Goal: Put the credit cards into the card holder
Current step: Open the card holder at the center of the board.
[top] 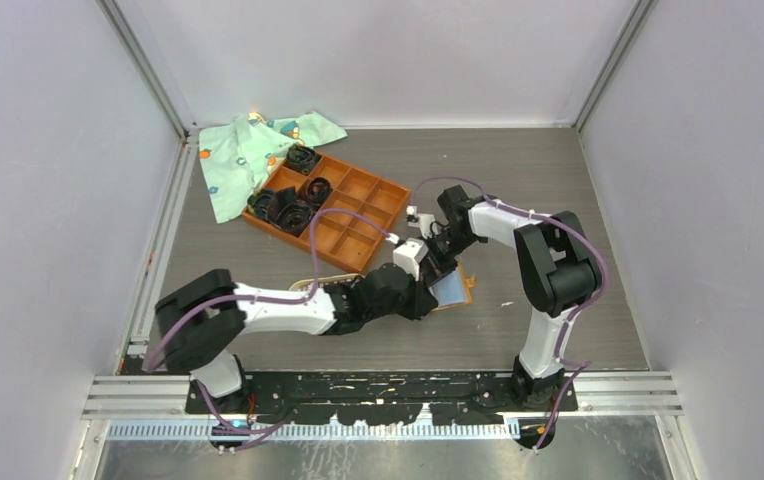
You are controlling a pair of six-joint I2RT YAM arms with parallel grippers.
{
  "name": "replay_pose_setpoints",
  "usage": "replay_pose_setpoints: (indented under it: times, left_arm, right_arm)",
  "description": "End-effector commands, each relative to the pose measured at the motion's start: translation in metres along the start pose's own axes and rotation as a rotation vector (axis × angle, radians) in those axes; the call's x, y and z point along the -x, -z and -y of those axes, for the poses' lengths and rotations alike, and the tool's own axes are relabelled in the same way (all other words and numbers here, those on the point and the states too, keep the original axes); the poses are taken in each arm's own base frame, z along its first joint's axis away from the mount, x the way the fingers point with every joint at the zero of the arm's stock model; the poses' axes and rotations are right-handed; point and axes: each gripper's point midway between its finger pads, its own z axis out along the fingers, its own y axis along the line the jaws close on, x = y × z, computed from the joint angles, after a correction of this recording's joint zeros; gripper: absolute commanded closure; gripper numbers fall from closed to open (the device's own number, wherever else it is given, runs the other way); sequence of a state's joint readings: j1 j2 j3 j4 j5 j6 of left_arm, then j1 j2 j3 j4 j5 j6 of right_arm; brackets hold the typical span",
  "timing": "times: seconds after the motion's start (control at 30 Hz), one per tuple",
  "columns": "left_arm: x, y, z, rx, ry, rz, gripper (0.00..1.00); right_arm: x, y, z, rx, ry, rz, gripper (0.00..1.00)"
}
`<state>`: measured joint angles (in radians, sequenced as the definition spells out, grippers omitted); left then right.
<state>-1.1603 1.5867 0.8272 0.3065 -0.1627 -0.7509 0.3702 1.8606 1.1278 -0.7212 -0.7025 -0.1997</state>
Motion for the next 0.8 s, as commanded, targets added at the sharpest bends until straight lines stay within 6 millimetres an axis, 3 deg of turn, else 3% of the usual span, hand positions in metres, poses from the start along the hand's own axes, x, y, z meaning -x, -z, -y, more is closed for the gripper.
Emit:
replay_pose_setpoints:
  times: [0.0, 0.07, 0.27, 0.37, 0.5, 0.67, 0.73, 0.77]
  left_arm:
    - [0.001, -0.027, 0.011, -0.105, 0.039, -0.046, 0.93]
    - [-0.005, -0.036, -0.001, -0.102, 0.076, -0.065, 0.97]
    - [-0.013, -0.047, -0.075, 0.179, 0.181, -0.057, 1.0]
    - [-0.015, -0.045, -0.09, 0.251, 0.185, -0.041, 1.0]
    - [-0.007, -0.043, -0.082, 0.211, 0.149, -0.024, 0.96]
    - [0.029, -0.021, -0.036, -0.004, 0.061, 0.061, 0.92]
    - [0.042, -0.008, -0.023, -0.056, 0.013, 0.093, 0.9]
    - [0.047, -0.001, -0.019, -0.068, -0.017, 0.096, 0.89]
  right_arm:
    - [0.02, 0.022, -0.009, 0.027, 0.026, 0.087, 0.95]
    - [0.02, 0.025, -0.003, 0.016, 0.013, 0.094, 0.94]
    - [0.023, 0.032, 0.007, -0.038, 0.025, 0.111, 0.94]
    - [0.027, 0.042, 0.005, -0.055, 0.061, 0.143, 0.94]
    - [0.032, 0.062, -0.011, -0.05, 0.166, 0.216, 0.93]
    - [0.036, 0.101, -0.055, -0.043, 0.438, 0.39, 0.91]
    - [0.039, 0.12, -0.071, -0.082, 0.577, 0.491, 0.82]
    - [0.039, 0.129, -0.079, -0.102, 0.642, 0.54, 0.72]
